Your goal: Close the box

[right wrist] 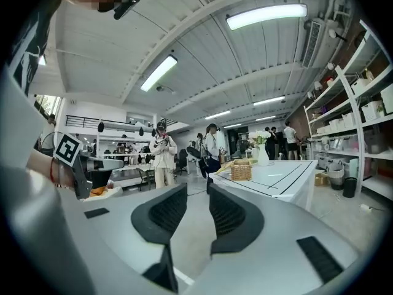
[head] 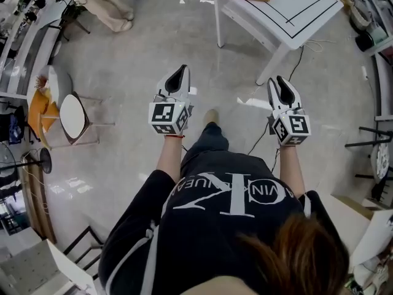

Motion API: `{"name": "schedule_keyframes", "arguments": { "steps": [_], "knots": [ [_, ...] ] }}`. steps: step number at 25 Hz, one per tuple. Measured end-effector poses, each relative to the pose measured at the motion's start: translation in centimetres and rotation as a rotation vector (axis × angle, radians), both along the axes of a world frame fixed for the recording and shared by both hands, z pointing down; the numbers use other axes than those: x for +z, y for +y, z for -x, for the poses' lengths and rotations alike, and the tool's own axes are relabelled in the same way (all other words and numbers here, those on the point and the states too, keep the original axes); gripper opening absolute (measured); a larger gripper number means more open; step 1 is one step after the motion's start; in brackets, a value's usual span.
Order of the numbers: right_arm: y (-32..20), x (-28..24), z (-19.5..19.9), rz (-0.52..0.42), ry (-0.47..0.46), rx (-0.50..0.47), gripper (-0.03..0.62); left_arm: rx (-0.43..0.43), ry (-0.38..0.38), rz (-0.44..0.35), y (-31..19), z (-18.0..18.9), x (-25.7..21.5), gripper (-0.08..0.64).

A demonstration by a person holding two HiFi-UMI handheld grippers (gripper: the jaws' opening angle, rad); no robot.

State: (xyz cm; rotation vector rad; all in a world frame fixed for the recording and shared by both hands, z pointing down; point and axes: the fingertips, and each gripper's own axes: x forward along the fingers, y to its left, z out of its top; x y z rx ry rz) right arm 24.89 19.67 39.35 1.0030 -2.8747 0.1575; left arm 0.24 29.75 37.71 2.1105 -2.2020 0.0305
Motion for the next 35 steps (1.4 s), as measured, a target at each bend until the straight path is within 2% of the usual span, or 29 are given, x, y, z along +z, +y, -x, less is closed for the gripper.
{"name": "schedule_keyframes", "arguments": {
  "steps": [18, 27, 35],
  "knots": [
    [-10.5, 1.4, 13.0, 0.053, 0.055, 0.037, 0.118, 0.076, 0.041, 0.034, -13.0, 12.3, 0.9, 0.011],
    [-13.5, 2.4, 16.6, 0.059, 0.065, 0.047, 0.118, 0.089, 0.047, 0.036, -16.6, 15.9, 1.8, 0.011],
    [-15.1, 2.7, 17.9, 0.039, 0.11, 0.038, 0.124, 0.102, 0.063, 0.044, -18.2, 16.5, 2.5, 0.011]
  ]
}}
